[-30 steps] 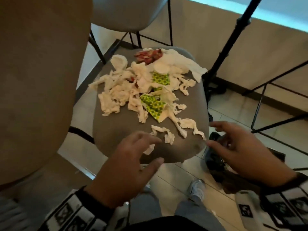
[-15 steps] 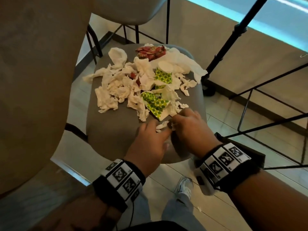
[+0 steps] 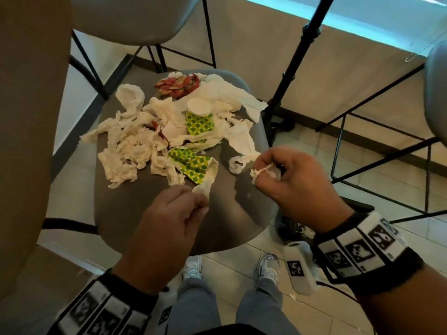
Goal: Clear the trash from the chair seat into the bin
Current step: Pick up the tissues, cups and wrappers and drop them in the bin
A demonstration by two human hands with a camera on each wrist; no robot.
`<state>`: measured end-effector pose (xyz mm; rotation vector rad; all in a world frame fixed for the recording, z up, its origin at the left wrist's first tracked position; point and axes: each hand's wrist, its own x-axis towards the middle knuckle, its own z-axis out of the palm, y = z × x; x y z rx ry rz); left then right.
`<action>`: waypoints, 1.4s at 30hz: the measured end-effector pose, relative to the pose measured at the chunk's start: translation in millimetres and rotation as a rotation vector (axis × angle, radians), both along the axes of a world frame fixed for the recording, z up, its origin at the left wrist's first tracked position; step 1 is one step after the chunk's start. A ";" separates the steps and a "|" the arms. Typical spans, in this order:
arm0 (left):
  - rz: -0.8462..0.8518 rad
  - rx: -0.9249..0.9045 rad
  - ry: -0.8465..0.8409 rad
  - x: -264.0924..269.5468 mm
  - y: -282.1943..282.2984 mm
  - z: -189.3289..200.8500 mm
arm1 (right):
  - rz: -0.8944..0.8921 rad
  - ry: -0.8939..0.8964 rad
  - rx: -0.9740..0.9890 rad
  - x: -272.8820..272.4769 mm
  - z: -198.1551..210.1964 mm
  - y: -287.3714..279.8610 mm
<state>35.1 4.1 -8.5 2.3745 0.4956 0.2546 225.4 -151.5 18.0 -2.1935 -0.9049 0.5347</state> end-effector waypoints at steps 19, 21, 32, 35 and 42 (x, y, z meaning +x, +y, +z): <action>-0.292 -0.042 -0.073 141.1 -118.8 -11.1 | -0.659 0.146 0.066 53.5 -60.8 -230.0; -0.380 -0.084 -0.038 179.6 -156.1 -40.2 | -0.746 0.163 -0.021 66.7 -95.7 -269.3; -0.497 -0.124 0.522 316.3 -325.5 -272.1 | -0.957 0.451 -0.272 123.1 -337.9 -408.7; -0.463 -0.144 0.617 325.1 -341.8 -329.8 | -1.004 0.548 -0.244 133.0 -394.3 -418.0; -0.390 -0.164 0.741 318.4 -349.7 -435.4 | -1.039 0.630 -0.245 136.7 -494.2 -417.1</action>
